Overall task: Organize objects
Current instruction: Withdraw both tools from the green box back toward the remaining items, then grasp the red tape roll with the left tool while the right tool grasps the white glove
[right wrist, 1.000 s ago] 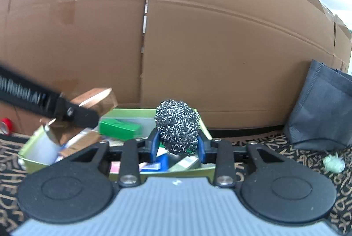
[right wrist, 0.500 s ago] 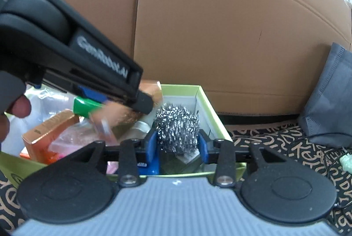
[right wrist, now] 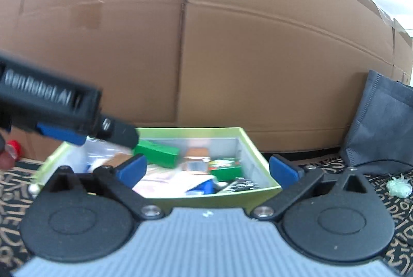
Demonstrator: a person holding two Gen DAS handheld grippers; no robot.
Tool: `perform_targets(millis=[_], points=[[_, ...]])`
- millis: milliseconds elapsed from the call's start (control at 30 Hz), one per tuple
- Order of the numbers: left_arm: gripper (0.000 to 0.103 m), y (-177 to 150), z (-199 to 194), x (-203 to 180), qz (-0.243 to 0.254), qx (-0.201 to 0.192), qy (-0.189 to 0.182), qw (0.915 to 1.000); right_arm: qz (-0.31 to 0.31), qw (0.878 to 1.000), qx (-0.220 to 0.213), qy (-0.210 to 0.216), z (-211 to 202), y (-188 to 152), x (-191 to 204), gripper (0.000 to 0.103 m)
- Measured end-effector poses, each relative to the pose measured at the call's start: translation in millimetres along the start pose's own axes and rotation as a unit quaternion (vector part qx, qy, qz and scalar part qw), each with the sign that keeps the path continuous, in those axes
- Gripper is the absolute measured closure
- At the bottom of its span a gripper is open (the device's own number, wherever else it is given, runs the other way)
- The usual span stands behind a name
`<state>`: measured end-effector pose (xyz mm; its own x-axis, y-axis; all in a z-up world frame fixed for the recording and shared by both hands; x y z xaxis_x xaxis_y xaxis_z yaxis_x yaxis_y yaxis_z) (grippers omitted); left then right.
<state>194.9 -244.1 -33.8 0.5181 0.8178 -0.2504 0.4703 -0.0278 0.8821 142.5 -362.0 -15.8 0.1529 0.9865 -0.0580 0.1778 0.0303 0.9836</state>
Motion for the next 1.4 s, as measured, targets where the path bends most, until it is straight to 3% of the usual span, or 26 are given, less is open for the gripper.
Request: perform_targets(millis=[100,233,400,633,767,833,967,1033,1200,1300,1400], points=[[0.015,-12,-27,19,0.009,0.000,0.046,0.9989,0.003,1.000,0.002,0.017,-13,-3,17,0.000],[0.015,-29,-65,49,0.006,-0.015,0.080,0.9967,0.004,0.999,0.015,0.047,-36,-9,49,0.000],[0.014,-60,-96,96,-0.006,0.000,0.141,0.9900,0.007,0.994,0.044,0.099,-57,-28,93,0.000],[0.014,-88,-120,148,-0.042,0.022,0.180,0.9826,-0.018,0.983,0.075,0.169,-65,-47,161,0.000],[0.015,-90,-132,172,-0.068,0.017,0.196,0.9781,-0.063,0.977,0.059,0.193,-66,-42,197,0.000],[0.015,-88,-137,185,-0.076,0.012,0.204,0.9759,-0.076,0.976,0.050,0.196,-61,-39,211,0.000],[0.015,-85,-144,208,-0.086,0.004,0.220,0.9717,-0.091,0.973,0.065,0.201,-34,-40,234,0.020],[0.015,-85,-145,221,-0.093,0.005,0.229,0.9691,-0.103,0.973,0.071,0.194,-19,-41,242,0.024],[0.015,-79,-142,243,-0.097,0.006,0.240,0.9658,-0.175,0.969,0.063,0.160,21,-38,262,0.031],[0.014,-69,-134,256,-0.096,0.004,0.245,0.9648,-0.215,0.965,0.066,0.133,46,-39,270,0.041],[0.015,-58,-120,267,-0.103,0.003,0.240,0.9653,-0.243,0.960,0.082,0.115,68,-50,273,0.042]])
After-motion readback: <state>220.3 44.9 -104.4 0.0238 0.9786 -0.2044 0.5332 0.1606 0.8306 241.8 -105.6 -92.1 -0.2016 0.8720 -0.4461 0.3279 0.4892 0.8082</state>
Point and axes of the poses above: each gripper's, at about its wrist camera, not at the fingertips, and z roughly the way its jaws point, x to its left, y to its top, the point moved 8 cm from there along z, roughly the way its jaws point, and after that the axes turned 7 degrees about -x, right-handed, at the moved point
